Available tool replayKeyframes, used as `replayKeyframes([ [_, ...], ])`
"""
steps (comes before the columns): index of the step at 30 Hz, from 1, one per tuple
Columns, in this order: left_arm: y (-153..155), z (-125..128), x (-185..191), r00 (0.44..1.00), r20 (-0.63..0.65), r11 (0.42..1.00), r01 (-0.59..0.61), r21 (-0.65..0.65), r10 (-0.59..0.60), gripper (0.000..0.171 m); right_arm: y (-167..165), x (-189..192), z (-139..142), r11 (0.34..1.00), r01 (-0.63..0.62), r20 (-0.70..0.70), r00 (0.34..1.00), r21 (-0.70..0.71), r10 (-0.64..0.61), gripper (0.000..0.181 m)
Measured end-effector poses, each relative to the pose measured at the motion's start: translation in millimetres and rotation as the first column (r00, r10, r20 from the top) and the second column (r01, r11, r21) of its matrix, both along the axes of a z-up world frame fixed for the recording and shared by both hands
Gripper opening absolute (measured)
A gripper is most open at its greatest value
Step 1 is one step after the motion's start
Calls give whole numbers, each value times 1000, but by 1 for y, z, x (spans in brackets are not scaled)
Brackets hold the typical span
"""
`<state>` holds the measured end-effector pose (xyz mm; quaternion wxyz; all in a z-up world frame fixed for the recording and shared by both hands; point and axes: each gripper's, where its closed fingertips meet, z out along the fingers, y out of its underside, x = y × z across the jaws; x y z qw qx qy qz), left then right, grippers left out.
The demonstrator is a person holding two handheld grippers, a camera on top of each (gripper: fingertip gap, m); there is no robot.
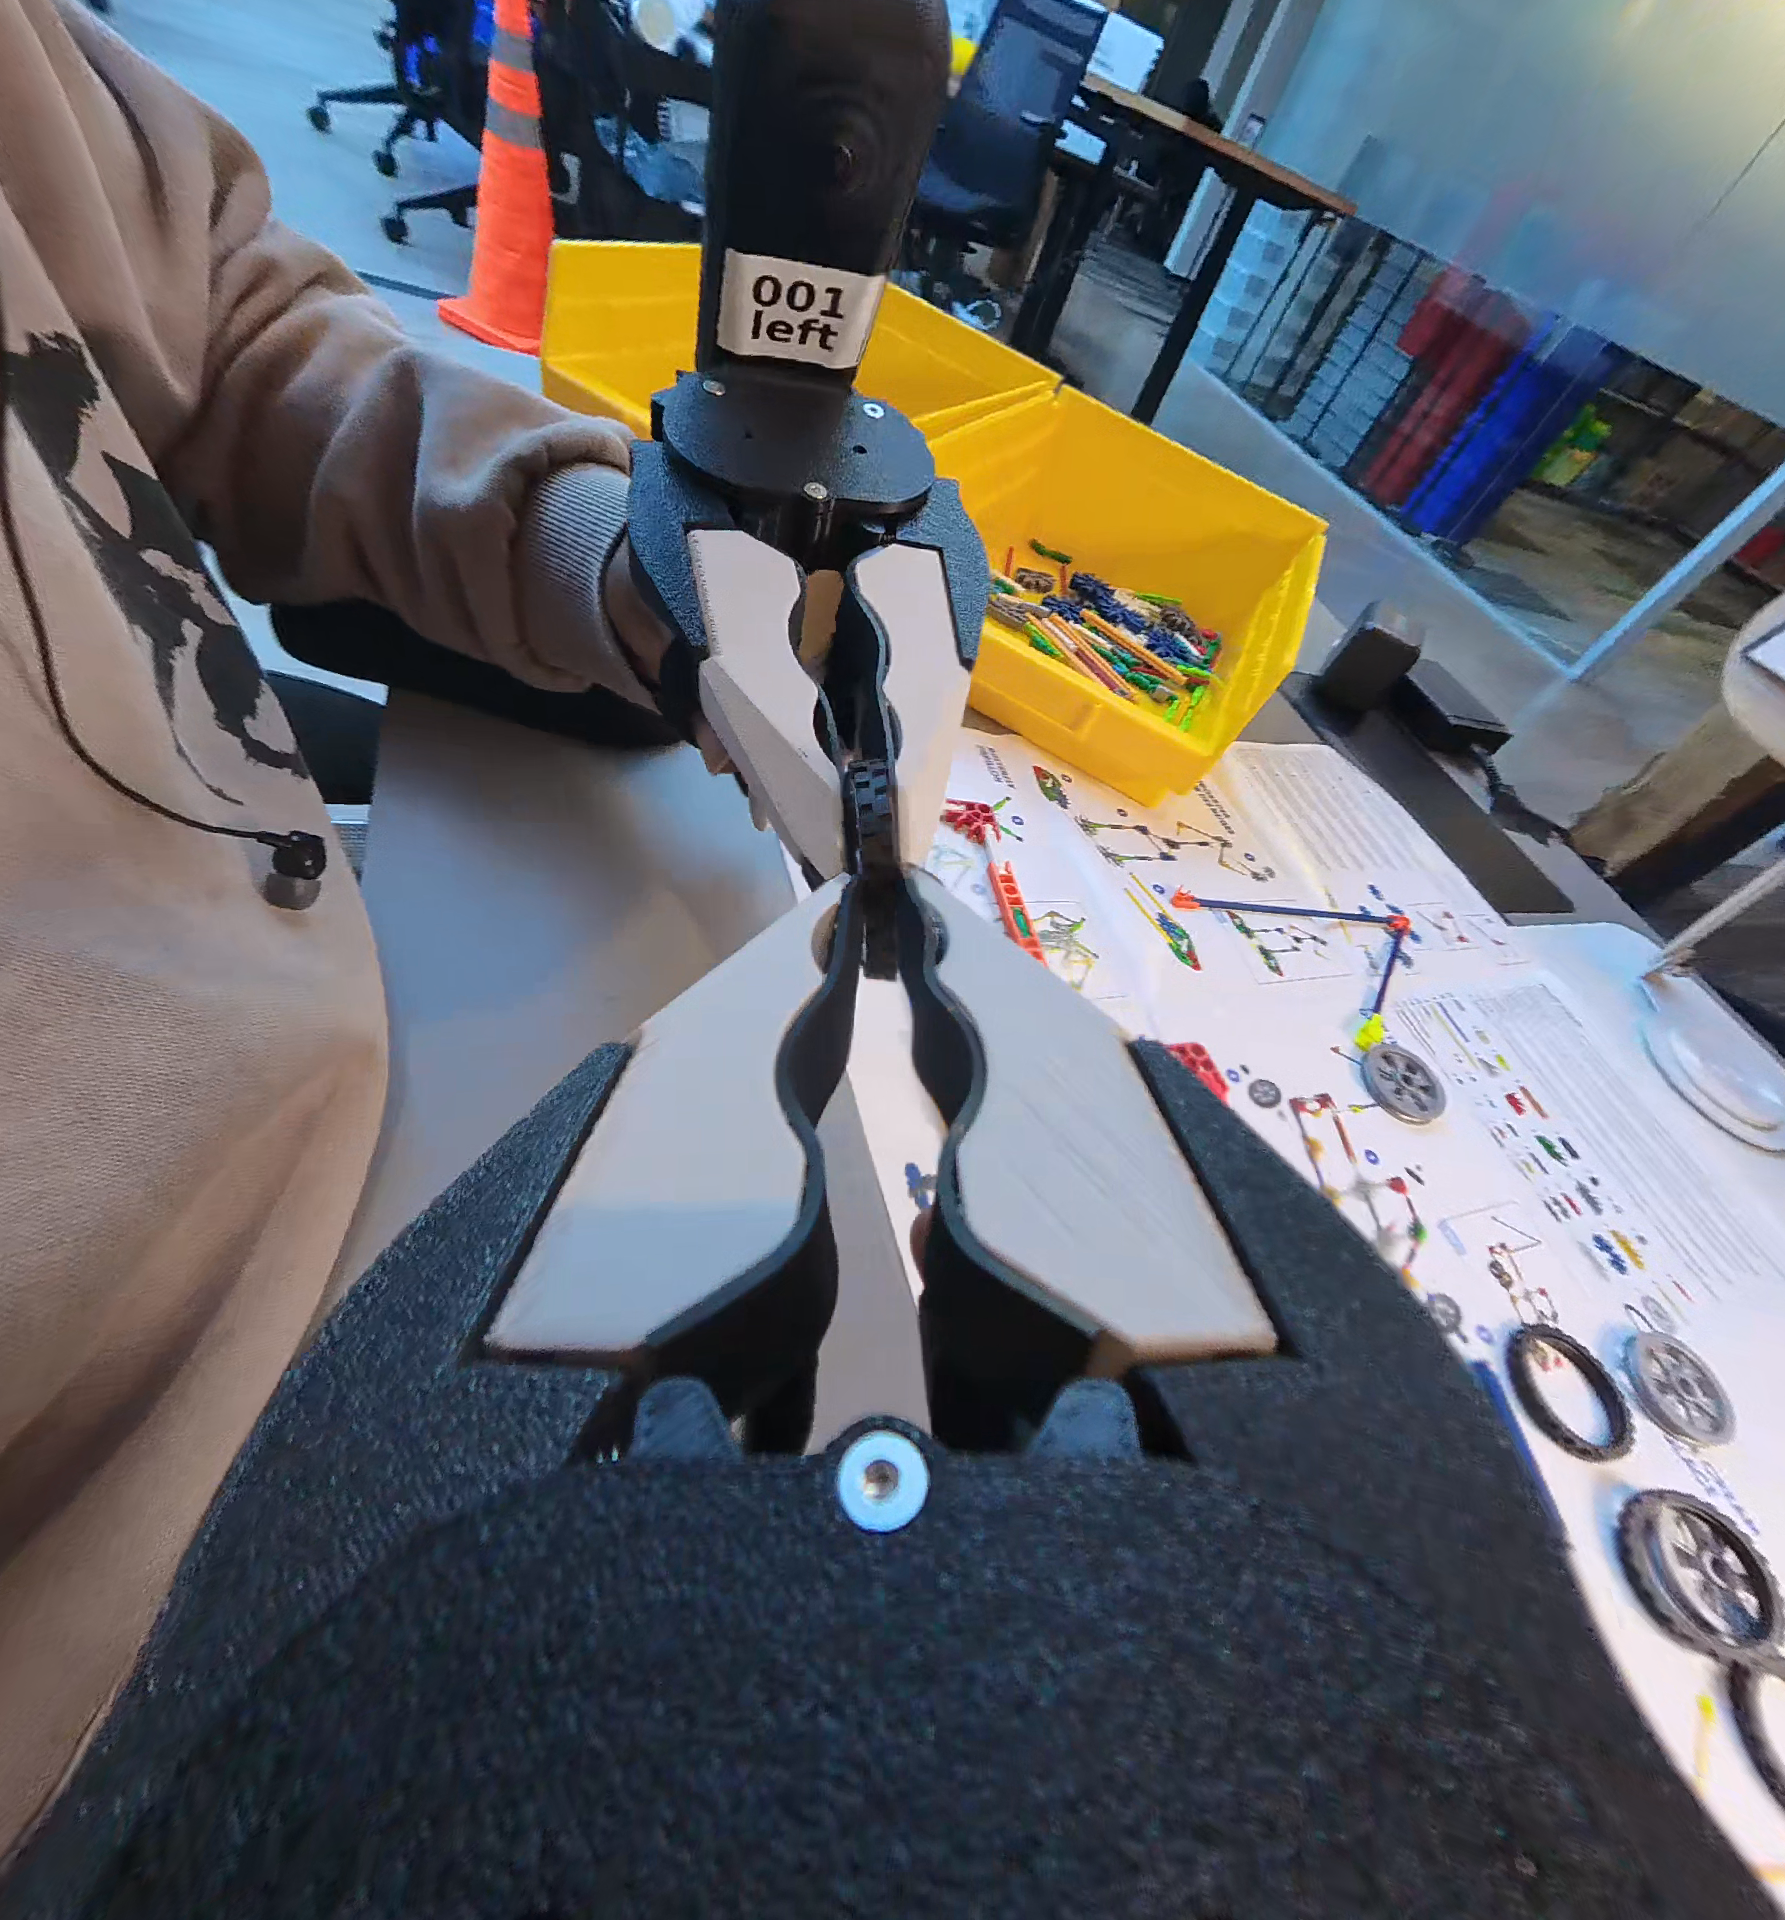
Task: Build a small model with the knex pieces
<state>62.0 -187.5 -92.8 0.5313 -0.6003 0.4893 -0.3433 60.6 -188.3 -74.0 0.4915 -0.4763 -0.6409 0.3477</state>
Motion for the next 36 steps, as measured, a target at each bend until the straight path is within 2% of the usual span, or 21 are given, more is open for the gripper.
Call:
replayKeyframes([
  [6, -1, 5, 1, 1000, -10, 999, -12, 37, 12, 7, -10, 3, 5, 989, -148, 61, 987, -15, 149, 2],
  [12, -2, 9, 0, 999, -22, 995, -34, 97, 37, 9, -17, 5, 8, 968, -243, 143, 962, 65, 232, 2],
  [19, -9, 11, 6, 998, -55, 987, -20, 157, 29, 9, -28, 12, 9, 940, -339, 217, 920, 29, 325, 2],
  [21, -11, 11, 8, 998, -57, 986, -13, 165, 23, 9, -30, 15, 10, 931, -363, 213, 908, -29, 361, 2],
  [23, -11, 14, 9, 998, -54, 985, -12, 170, 22, 10, -33, 16, 12, 909, -392, 174, 894, -145, 413, 2],
  [26, -12, 16, 12, 999, -34, 987, -6, 160, 11, 11, -37, 17, 16, 806, -451, 49, 862, -383, 505, 0],
  [27, -12, 15, 11, 1000, -26, 988, -6, 152, 10, 11, -36, 14, 18, 780, -463, -16, 864, -422, 504, 0],
  [28, -11, 15, 8, 1000, -20, 989, -14, 150, 17, 10, -31, 10, 22, 781, -453, -75, 880, -431, 469, 1],
  [30, -10, 16, 4, 1000, -12, 990, -26, 140, 28, 4, -16, 5, 28, 832, -399, -145, 917, -385, 372, 3],
  [33, -5, 16, 3, 998, -19, 986, -53, 161, 57, 4, -11, 6, 27, 927, -317, -127, 946, -201, 297, 12],
  [36, -2, 14, -1, 997, -29, 984, -64, 169, 70, 4, -10, 8, 26, 975, -222, -98, 971, -17, 220, 18],
])
